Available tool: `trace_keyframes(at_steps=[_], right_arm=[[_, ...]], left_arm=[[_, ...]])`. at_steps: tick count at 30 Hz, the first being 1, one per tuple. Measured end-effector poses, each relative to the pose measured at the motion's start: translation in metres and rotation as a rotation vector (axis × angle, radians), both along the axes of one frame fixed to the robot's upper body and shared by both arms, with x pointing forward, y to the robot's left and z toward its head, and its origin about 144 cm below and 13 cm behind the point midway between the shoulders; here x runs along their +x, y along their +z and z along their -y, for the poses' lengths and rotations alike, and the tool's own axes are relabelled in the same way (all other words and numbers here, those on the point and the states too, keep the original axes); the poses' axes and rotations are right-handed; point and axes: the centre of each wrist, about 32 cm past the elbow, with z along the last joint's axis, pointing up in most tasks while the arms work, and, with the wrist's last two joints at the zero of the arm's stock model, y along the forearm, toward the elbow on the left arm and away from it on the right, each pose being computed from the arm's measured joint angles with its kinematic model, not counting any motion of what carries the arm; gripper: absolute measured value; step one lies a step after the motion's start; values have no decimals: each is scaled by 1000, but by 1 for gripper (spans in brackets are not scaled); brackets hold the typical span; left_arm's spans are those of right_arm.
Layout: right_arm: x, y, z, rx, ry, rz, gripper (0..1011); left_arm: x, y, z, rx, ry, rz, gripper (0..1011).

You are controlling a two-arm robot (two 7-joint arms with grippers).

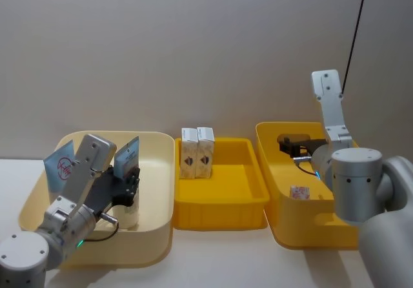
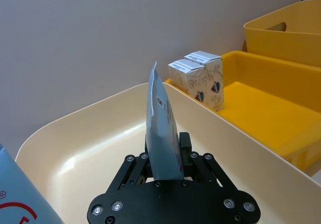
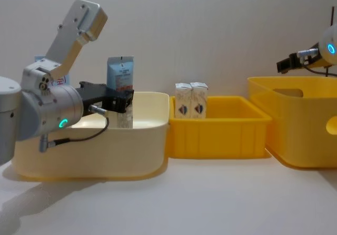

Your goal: Bimanual collaborative sorting of washing and personal care products

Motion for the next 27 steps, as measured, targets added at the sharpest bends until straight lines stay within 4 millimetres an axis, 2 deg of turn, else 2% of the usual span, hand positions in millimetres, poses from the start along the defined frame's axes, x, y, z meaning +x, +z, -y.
trace_keyframes(at_steps=[27], right_arm=[[0,0,0,0,0,0,1001]], left_arm=[[0,0,0,0,0,0,272]])
